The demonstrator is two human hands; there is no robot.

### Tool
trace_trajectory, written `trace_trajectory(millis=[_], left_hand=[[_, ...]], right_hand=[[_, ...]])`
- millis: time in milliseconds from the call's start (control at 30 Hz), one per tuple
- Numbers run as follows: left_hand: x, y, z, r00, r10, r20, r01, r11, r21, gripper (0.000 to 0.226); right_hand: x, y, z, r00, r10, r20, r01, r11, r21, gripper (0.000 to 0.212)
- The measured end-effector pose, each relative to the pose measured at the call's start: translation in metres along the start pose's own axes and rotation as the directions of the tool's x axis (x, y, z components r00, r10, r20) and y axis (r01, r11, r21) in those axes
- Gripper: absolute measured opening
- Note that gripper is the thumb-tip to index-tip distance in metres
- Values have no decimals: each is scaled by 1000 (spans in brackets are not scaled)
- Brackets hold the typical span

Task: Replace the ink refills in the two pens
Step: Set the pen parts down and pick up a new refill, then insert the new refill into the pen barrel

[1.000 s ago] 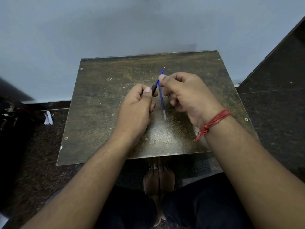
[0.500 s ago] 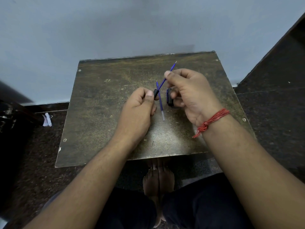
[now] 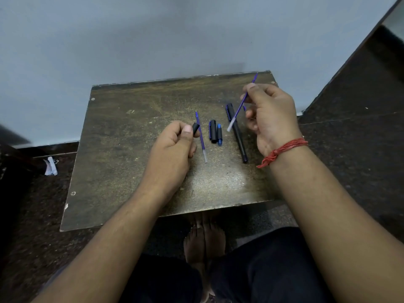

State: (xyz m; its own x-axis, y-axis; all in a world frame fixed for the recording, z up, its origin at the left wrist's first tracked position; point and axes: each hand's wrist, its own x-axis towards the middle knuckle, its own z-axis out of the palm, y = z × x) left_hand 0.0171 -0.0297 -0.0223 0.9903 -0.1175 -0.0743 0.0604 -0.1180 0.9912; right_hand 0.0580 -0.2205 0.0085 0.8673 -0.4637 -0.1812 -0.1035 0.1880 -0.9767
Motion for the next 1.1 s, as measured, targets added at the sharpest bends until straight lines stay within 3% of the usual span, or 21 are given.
trace_trajectory(millis=[100, 167, 267, 333, 433, 533, 733, 1100], left_hand=[[0, 0, 0, 1000, 4, -1, -4, 1000, -1, 39], [-1, -1, 0, 1000, 4, 0, -4, 1000, -14, 36], [0, -1, 0, 1000, -1, -2, 1, 1000, -21, 37], [0, -1, 0, 1000, -3, -4, 3, 1000, -23, 38], [-1, -1, -1, 1000, -2, 3, 2, 999, -34, 40], [-1, -1, -2, 1000, -6, 6, 6, 1000, -30, 41], [0, -1, -2, 1000, -6, 5, 6, 999, -38, 40], [-2, 2, -2, 1000, -6, 2, 6, 999, -33, 35]], right_hand=[[2, 0, -5, 1000, -9, 8, 10, 995, -100, 8], [6, -3, -10, 995, -101, -22, 93, 965, -246, 12], [15, -4, -22, 955, -294, 29, 248, 743, -622, 14], [18, -1, -29, 945, -323, 56, 245, 584, -774, 13], [23, 5, -32, 940, -337, 59, 208, 428, -879, 13], [26, 10, -34, 947, -307, 94, 202, 341, -918, 13], [29, 14, -36, 968, -224, 111, 182, 327, -927, 13], [25, 9, -35, 968, -232, 92, 174, 362, -916, 12]])
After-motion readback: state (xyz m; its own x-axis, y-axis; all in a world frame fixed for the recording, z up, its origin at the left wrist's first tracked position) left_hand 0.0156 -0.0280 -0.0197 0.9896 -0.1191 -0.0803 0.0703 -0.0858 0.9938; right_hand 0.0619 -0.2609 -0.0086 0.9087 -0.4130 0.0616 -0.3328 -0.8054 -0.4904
